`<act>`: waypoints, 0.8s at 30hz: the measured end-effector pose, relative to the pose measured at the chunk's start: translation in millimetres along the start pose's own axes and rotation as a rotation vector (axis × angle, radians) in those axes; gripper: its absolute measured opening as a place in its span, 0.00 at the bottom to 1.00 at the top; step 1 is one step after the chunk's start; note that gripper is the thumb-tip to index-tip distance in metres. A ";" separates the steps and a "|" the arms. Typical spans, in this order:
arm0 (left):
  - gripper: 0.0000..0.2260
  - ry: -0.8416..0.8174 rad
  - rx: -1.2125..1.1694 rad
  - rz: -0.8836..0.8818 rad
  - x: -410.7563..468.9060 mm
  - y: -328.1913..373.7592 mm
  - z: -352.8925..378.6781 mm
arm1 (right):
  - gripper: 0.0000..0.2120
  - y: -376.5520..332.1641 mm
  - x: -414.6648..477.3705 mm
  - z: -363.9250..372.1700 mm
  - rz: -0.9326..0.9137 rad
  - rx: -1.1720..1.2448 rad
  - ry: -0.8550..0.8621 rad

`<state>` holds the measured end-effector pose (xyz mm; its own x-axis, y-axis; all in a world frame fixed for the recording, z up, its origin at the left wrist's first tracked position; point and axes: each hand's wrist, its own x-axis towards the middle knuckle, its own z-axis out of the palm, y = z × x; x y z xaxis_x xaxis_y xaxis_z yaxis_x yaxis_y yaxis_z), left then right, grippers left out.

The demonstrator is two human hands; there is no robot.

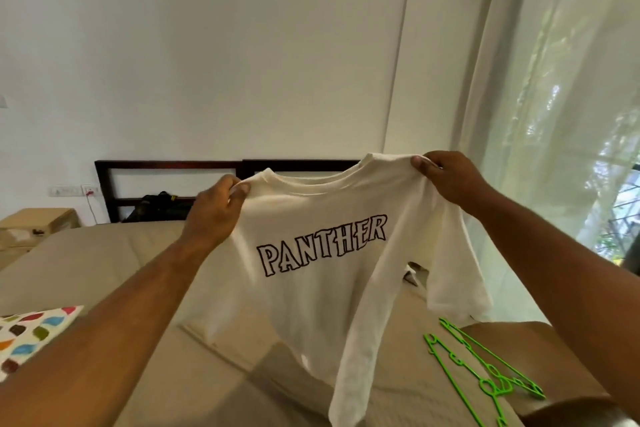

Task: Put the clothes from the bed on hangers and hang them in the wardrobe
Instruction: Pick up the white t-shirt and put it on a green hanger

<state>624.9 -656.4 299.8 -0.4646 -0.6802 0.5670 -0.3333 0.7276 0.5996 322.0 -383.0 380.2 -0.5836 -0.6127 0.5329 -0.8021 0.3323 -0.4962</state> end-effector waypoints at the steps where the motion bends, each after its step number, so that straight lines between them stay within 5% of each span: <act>1: 0.12 -0.027 0.032 0.025 2.1 4.1 -7.7 | 0.23 3.4 -1.1 -0.6 0.028 0.054 -0.010; 5: 0.18 -0.227 0.074 0.042 7.1 18.7 -46.6 | 0.22 2.8 -13.2 -7.4 0.094 0.274 -0.193; 12: 0.16 -0.946 -0.353 -0.201 -7.6 46.4 -119.4 | 0.22 13.1 -36.6 -30.6 0.165 0.630 -0.956; 15: 0.19 -1.030 -0.394 -0.317 5.5 37.7 -106.3 | 0.11 23.1 -35.6 -9.8 0.167 0.749 -0.955; 18: 0.16 -1.069 -0.237 -0.407 19.1 13.8 -61.0 | 0.15 45.5 -26.1 35.9 0.315 0.756 -0.890; 20: 0.15 -1.110 -0.091 -0.459 25.5 -11.5 -20.0 | 0.20 71.5 -15.4 78.5 0.398 0.676 -0.912; 24: 0.15 -1.142 0.162 -0.502 31.4 -80.4 79.8 | 0.10 131.7 -8.6 178.7 0.547 0.404 -0.896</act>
<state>571.7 -729.1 224.3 -0.6739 -0.4780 -0.5633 -0.7381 0.4689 0.4851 244.1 -462.1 187.8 -0.4121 -0.8041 -0.4284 -0.2713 0.5571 -0.7848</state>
